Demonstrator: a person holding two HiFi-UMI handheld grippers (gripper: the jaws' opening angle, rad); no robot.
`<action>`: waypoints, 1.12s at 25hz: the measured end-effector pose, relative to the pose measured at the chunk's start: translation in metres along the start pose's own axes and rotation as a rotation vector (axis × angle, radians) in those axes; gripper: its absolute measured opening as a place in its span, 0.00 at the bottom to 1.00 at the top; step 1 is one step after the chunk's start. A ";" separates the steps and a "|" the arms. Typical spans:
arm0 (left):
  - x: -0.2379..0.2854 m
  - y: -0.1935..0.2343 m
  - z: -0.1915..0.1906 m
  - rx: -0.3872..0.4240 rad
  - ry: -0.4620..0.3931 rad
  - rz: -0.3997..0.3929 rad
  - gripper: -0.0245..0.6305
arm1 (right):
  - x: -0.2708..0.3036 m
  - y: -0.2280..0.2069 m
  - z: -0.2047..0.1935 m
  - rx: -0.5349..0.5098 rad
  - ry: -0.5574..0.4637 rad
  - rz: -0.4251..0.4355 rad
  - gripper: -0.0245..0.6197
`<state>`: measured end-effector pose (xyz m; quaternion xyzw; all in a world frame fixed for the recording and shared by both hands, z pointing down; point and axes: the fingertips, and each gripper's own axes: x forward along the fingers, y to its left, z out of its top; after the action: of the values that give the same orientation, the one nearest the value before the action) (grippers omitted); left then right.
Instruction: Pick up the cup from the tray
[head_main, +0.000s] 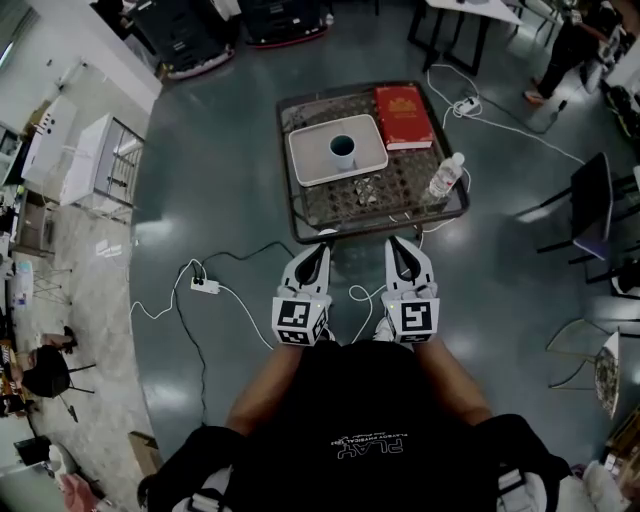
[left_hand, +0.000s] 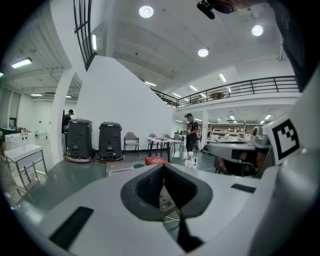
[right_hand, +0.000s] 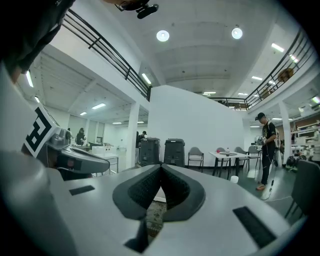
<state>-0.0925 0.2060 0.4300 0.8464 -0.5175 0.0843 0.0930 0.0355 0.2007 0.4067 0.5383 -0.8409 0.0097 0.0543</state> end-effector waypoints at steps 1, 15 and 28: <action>0.001 -0.001 0.001 0.002 -0.002 0.000 0.05 | 0.000 -0.002 0.001 0.002 -0.008 0.000 0.05; 0.015 -0.035 0.011 0.031 -0.022 0.064 0.05 | -0.010 -0.036 0.003 0.020 -0.043 0.057 0.05; 0.042 -0.037 0.002 0.010 0.013 0.112 0.05 | 0.006 -0.066 -0.008 0.044 -0.018 0.077 0.05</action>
<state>-0.0404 0.1859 0.4353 0.8159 -0.5631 0.0976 0.0875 0.0940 0.1682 0.4127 0.5067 -0.8611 0.0254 0.0345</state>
